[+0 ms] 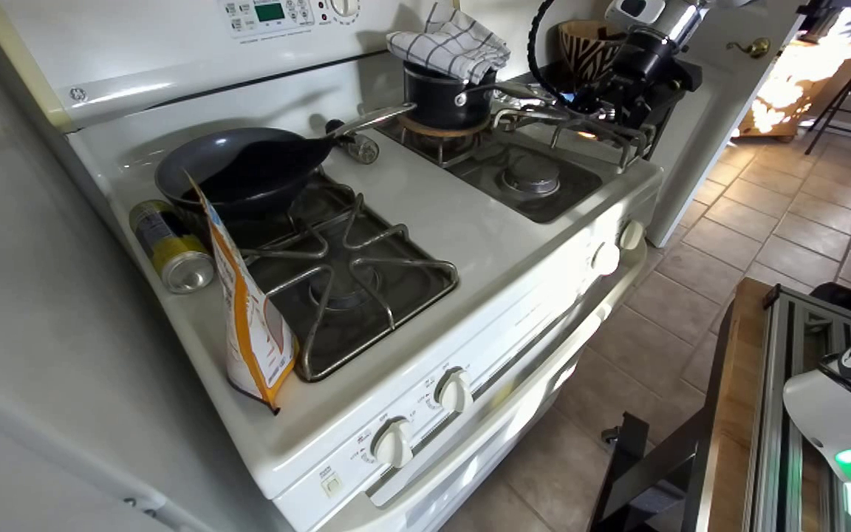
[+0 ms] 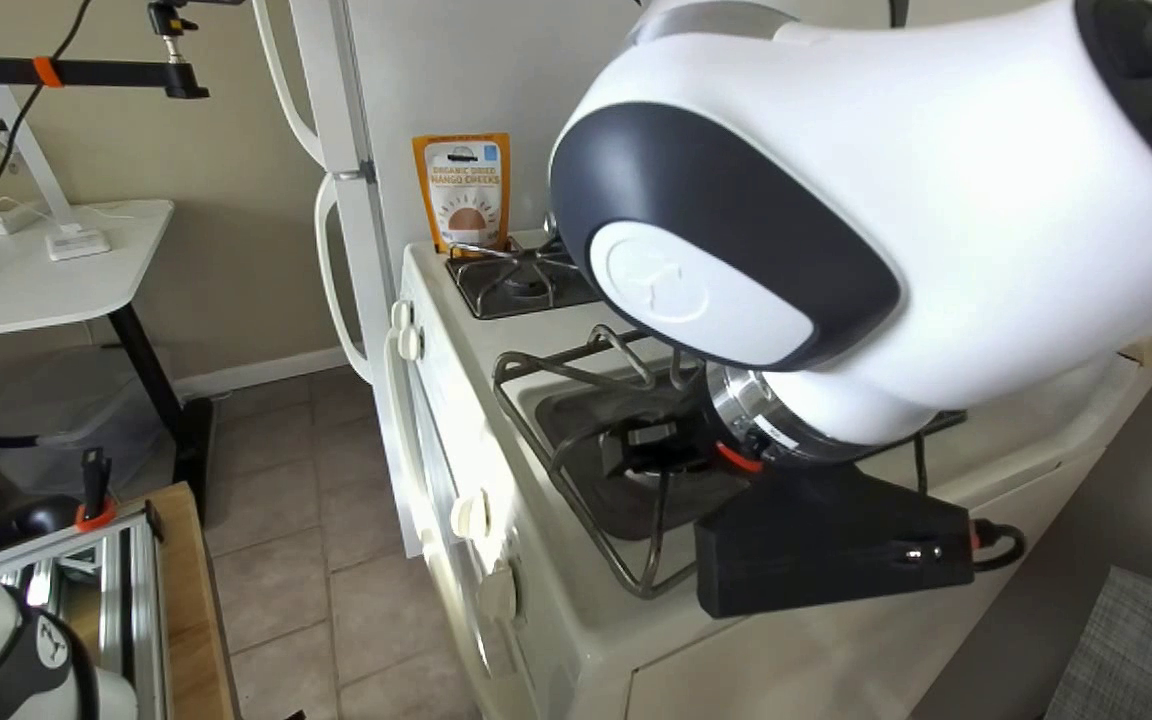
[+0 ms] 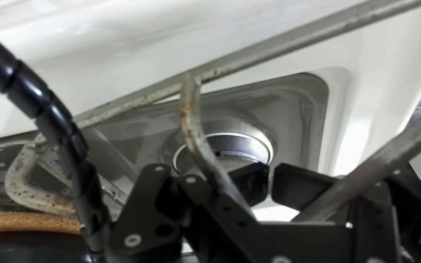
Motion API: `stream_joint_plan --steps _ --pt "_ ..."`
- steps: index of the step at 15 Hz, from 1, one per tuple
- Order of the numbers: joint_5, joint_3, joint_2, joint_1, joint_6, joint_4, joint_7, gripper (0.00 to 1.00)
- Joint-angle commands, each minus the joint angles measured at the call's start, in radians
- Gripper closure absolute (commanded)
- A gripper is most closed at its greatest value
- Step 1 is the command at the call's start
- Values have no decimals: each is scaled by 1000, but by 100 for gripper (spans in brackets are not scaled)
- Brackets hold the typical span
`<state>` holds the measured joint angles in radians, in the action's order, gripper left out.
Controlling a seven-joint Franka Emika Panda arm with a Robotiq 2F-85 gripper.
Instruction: Pick up the grating on the front right side of the stove and put it on the left side.
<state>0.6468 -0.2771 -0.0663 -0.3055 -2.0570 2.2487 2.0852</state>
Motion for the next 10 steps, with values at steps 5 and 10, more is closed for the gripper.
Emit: stream_joint_plan --steps 5,10 --pt "-173 19 96 22 40 -2 -158 100" --pt "-333 32 238 49 -18 77 -321 100"
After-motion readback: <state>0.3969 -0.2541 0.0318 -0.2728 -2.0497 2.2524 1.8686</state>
